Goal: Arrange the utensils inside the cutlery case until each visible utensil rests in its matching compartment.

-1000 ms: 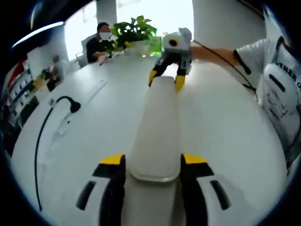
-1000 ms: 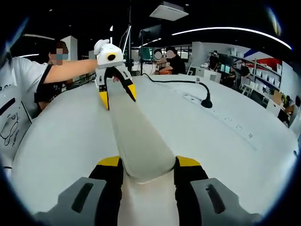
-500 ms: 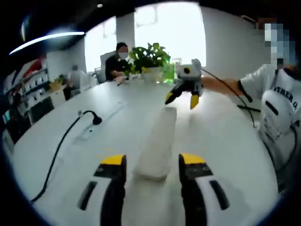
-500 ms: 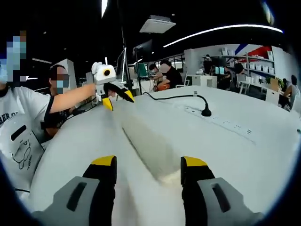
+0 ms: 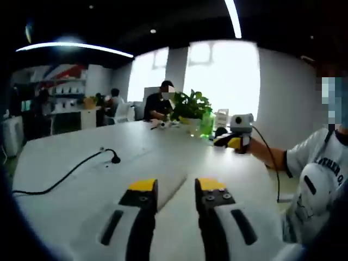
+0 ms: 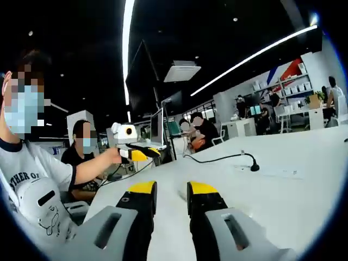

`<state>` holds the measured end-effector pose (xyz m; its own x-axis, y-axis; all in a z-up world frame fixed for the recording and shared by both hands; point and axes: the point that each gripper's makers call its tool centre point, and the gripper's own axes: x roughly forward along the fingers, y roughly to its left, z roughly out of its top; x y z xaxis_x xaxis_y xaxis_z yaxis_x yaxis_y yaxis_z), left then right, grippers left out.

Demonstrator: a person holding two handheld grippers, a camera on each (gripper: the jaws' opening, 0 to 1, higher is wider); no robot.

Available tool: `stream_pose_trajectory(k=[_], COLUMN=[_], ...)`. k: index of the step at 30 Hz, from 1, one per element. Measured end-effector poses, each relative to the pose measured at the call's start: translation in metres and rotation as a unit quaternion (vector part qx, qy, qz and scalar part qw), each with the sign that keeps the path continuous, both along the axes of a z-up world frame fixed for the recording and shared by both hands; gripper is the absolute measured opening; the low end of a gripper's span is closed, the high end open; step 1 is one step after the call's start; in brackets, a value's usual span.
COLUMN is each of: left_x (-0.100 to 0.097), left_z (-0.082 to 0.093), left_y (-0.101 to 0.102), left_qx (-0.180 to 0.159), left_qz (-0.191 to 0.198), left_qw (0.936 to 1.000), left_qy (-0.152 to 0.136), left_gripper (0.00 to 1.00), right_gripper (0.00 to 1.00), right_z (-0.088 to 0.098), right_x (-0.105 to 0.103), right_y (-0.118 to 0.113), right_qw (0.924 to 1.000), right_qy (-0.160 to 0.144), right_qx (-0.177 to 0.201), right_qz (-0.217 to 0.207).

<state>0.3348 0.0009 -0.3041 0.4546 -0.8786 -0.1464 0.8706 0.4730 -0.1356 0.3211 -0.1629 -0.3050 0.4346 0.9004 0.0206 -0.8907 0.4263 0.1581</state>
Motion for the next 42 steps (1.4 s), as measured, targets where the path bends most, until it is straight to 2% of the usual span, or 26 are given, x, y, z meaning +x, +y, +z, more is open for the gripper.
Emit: stream_pose_trajectory(k=[2,3,5,7,8,9,12,15,19,22,26,28,30,32,36,39,42], left_x=[-0.012,-0.015,-0.017,-0.016,-0.019,-0.026,-0.046,-0.065,-0.083,-0.095,-0.109,-0.113,-0.118,-0.121,-0.130,-0.139,-0.147], left_z=[0.018,0.024,0.028,0.029,0.031,0.035,0.045,0.055,0.064,0.066,0.062,0.055,0.047,0.041,0.041,0.046,0.043], left_y=[0.001,0.005,0.015,0.026,0.030,0.032,0.036,0.044,0.058,0.075,0.084,0.084,0.078,0.071,0.059,0.057,0.063], left_qx=[-0.059,-0.075,-0.060,-0.036,-0.038,-0.056,-0.107,-0.110,-0.100,-0.082,-0.100,-0.085,-0.057,-0.036,-0.005,-0.004,-0.007], left_qz=[0.005,0.017,0.057,0.105,0.121,0.124,0.114,0.114,0.140,0.173,0.187,0.199,0.198,0.197,0.191,0.194,0.198], left_qw=[0.9981,0.9970,0.9959,0.9906,0.9873,0.9852,0.9845,0.9836,0.9800,0.9745,0.9713,0.9696,0.9708,0.9717,0.9698,0.9666,0.9653], left_qy=[0.013,0.008,-0.037,-0.080,-0.096,-0.104,-0.080,-0.085,-0.100,-0.117,-0.108,-0.115,-0.123,-0.125,-0.152,-0.168,-0.170], left_gripper=[0.33,0.34,0.34,0.34,0.34,0.34,0.33,0.34,0.34,0.35,0.35,0.34,0.35,0.37,0.37,0.37,0.37], right_gripper=[0.28,0.28,0.23,0.10,0.12,0.15,0.17,0.19,0.19,0.20,0.20,0.20,0.20,0.20,0.20,0.20,0.20], right_z=[0.015,0.020,0.029,0.034,0.035,0.035,0.034,0.040,0.051,0.053,0.044,0.035,0.025,0.023,0.021,0.017,0.013], right_x=[0.000,-0.002,-0.011,-0.028,-0.036,-0.044,-0.060,-0.070,-0.082,-0.091,-0.101,-0.104,-0.105,-0.105,-0.109,-0.110,-0.110], right_y=[0.001,0.000,-0.001,0.001,0.002,0.002,0.000,-0.013,-0.027,-0.038,-0.056,-0.062,-0.074,-0.083,-0.084,-0.081,-0.080], right_qw=[0.9995,0.9989,0.9978,0.9957,0.9953,0.9952,0.9945,0.9911,0.9876,0.9846,0.9818,0.9806,0.9765,0.9709,0.9679,0.9652,0.9635], right_qy=[-0.009,-0.005,-0.026,-0.064,-0.066,-0.067,-0.073,-0.079,-0.083,-0.086,-0.049,-0.043,-0.041,-0.047,-0.045,-0.050,-0.053], right_qx=[0.016,0.025,0.029,0.025,0.027,0.025,0.011,-0.001,0.005,0.019,0.064,0.062,0.044,0.037,0.046,0.041,0.040], right_qz=[-0.026,-0.038,-0.053,-0.062,-0.065,-0.067,-0.074,-0.107,-0.133,-0.151,-0.172,-0.181,-0.207,-0.232,-0.243,-0.253,-0.259])
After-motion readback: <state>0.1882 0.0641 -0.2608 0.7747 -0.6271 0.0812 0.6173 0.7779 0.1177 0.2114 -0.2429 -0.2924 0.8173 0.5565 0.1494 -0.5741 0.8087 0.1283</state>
